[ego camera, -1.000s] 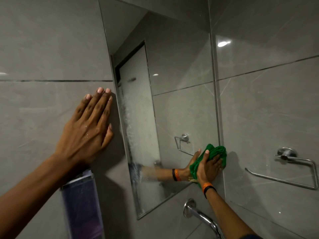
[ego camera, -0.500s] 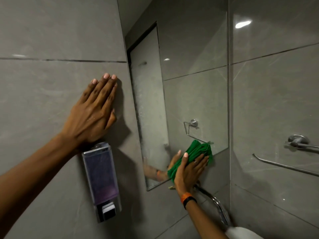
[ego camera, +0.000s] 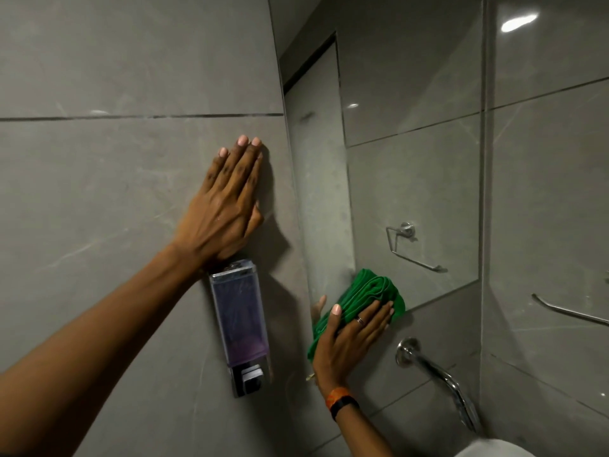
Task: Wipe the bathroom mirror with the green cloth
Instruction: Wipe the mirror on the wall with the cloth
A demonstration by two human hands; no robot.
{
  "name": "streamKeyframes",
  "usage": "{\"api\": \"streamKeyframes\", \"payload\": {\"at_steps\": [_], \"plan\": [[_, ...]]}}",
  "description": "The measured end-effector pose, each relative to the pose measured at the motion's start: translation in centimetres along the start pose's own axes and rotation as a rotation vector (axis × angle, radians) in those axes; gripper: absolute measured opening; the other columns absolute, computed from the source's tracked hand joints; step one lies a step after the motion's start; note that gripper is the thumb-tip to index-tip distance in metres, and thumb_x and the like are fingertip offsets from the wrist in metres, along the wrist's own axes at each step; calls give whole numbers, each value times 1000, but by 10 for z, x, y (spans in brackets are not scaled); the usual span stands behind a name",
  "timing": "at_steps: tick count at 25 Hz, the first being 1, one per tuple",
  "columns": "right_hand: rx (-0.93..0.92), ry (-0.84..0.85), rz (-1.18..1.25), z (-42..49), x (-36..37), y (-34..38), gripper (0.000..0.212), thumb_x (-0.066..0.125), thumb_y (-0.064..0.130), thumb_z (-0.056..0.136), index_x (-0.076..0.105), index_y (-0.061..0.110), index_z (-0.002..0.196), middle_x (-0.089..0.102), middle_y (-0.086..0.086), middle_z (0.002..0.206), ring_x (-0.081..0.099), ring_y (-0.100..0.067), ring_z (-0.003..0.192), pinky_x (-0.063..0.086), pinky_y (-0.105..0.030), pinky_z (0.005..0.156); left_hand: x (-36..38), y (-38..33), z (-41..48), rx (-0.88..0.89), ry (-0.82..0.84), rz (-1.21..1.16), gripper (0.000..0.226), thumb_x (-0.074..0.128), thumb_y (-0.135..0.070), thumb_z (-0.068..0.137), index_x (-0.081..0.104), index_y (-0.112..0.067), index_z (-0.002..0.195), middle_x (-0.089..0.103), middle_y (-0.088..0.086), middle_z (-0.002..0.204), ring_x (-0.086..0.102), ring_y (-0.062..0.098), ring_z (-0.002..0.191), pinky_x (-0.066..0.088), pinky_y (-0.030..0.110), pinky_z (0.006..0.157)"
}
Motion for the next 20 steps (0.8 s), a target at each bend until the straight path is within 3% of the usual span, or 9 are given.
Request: {"api": "streamKeyframes", "payload": {"at_steps": [8, 13, 20], "plan": [[-1, -42, 40, 24, 2, 61, 92, 9, 69, 98, 5, 1, 160, 0, -18, 172, -1, -30, 160, 12, -56, 130, 0, 0, -1, -15, -6, 66, 71, 29, -33, 98, 16, 5, 157, 11, 23, 168, 7, 35, 157, 8, 48, 129], [-149, -102, 31, 65, 1, 134, 85, 18, 62, 102, 12, 0, 160, 8, -21, 170, 6, -33, 160, 16, -55, 129, 5, 2, 2, -53, -38, 110, 70, 25, -35, 100, 15, 4, 157, 10, 23, 167, 9, 34, 156, 5, 45, 128], [-276, -120, 147, 132, -2, 243, 81, 24, 59, 102, 10, 4, 160, 6, -20, 171, 4, -31, 160, 8, -52, 131, 6, 8, 16, -73, -61, 163, 69, 24, -35, 101, 17, 4, 157, 14, 24, 167, 12, 34, 156, 11, 46, 128]]}}
Point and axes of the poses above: each hand's wrist, its own z-axis towards the middle knuckle, its own x-axis out of the palm, y = z × x, the point moved 2 cm from there along z, towards the middle knuckle
